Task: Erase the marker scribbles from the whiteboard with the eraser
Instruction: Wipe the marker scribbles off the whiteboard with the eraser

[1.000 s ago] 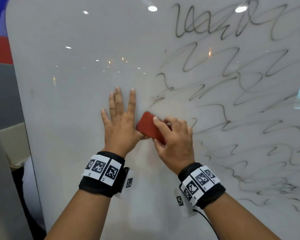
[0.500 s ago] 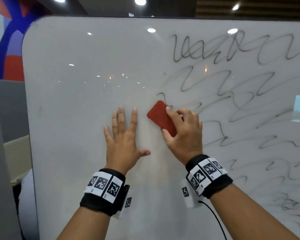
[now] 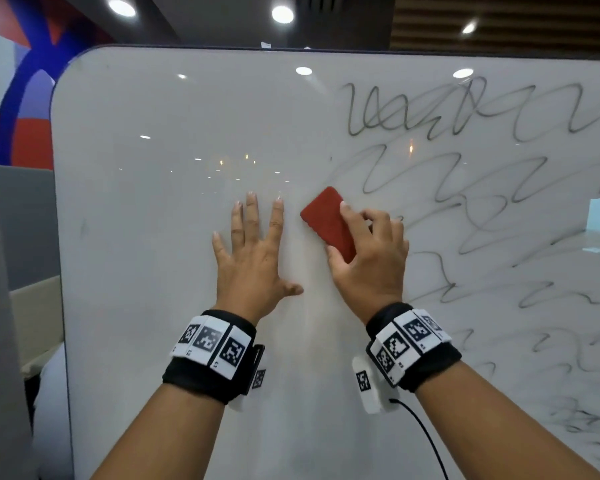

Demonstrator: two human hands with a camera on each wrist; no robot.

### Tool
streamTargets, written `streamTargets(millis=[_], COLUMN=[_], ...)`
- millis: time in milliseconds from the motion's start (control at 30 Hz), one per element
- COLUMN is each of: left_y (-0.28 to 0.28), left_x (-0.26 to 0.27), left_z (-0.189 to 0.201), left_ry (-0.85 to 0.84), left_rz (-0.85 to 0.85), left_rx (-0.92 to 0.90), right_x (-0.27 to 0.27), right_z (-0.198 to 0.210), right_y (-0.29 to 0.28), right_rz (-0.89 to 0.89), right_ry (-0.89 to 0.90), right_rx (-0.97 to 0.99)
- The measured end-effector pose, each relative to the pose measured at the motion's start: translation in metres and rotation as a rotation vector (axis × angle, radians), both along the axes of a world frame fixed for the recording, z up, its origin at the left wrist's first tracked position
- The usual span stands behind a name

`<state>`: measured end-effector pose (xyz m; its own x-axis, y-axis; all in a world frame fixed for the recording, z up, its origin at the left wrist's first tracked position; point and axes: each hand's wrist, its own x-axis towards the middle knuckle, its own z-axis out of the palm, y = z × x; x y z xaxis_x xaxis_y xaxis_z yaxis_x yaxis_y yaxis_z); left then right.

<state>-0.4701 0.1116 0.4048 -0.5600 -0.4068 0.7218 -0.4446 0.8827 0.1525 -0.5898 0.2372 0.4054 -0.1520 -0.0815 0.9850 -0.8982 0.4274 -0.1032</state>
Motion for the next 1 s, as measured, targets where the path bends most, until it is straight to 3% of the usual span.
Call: streamTargets(millis=[167,333,500,567,700,767,900,1000], left_y=[-0.002,0.002,0.004,0.005,0.006,0.007,0.010,0.013], left_x=[0.000,0.001,0.001,-0.001,0.000,-0.001,-0.005,-0.009], left_z=[0.000,0.005,0.013,0.014,0.015,0.015,0.019,0.026], left_ry=[0.003,0.034,0.070,0.050,0.031,0.049,0.125,0.135], left_rz=[-0.004,0.040,0.016,0.004,-0.006,-0.004,-0.005,-0.038], left_rx=[0.009,-0.007,-0.041,-0.031,-0.002,-0.009,-0.039,-0.029], right_x=[-0.004,-0.006,-0.007,-0.015,-0.020,-0.015,-0.020,-0.033], right_z=[0.004,0.023,0.002,0.020,0.050,0.040,0.031,0.057], right_y=[0.005,0.002,0.003,0.009,0.018,0.015,0.021,0.030], right_rz=[0.053,0.009,0.072,0.047,0.017,0.010,0.034,0.003], right_ry=[0.196,0.030,0.248,0.265,0.082,0.095,0.296,0.254], right_rx=[0.285,0.040,0.338,0.312,0.046,0.088,0.335,0.220])
